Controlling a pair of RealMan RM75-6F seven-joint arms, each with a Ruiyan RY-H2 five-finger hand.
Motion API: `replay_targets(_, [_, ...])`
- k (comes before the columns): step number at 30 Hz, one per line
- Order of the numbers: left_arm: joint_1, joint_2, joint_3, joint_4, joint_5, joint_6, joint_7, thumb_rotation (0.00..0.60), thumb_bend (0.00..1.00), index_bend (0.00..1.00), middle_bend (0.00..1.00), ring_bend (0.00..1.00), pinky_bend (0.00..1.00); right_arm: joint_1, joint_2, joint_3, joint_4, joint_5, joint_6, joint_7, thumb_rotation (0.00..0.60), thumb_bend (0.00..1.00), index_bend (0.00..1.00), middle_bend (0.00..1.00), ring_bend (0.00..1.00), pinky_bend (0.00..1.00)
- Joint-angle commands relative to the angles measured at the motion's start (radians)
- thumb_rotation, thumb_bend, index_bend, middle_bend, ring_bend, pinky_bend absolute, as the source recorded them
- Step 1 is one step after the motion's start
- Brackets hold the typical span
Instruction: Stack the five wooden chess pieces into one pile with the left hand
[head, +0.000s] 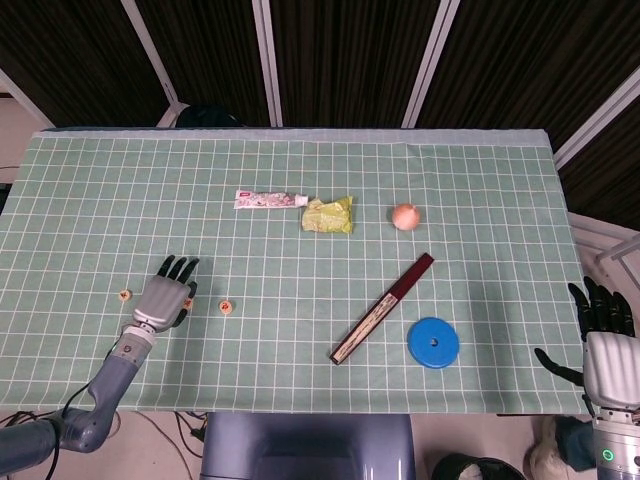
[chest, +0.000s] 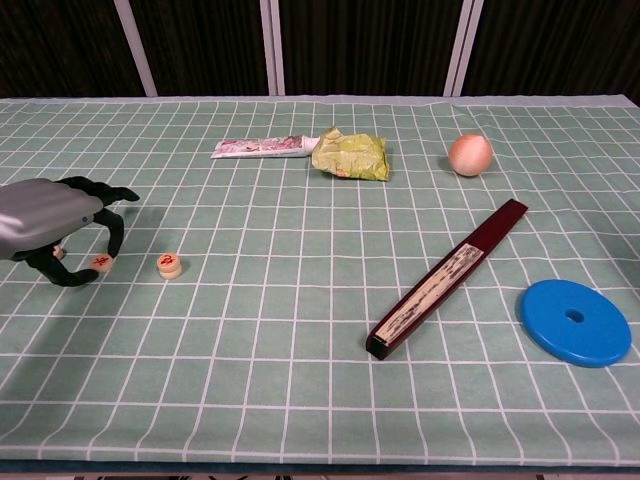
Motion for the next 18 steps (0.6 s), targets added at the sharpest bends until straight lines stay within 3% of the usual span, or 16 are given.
replay_targets(1, [0.001,0.000,0.000,0.000,-0.001,0.001,0.004,0.600,0.33,0.47,0.02,0.00,0.00,0.000,0.000,0.000,0.000,0.000,0.000,0.000,0.600,0.23,0.08,0.01,0.00,0.00])
replay_targets(12, [0.000,0.016,-0.010,-0.036,0.009,0.016,0.007,0.600,0.33,0.49,0.02,0.00,0.00,0.000,0.000,0.000,0.000,-0.001,0.002,0.001,0.600,0.23,0.08,0.01,0.00,0.00])
replay_targets(18, [-0.009,0.053,-0.027,-0.125,0.029,0.042,0.020,0.600,0.33,0.49,0.03,0.00,0.00,0.000,0.000,0.000,0.000,-0.001,0.002,0.003,0.600,0.23,0.08,0.01,0.00,0.00])
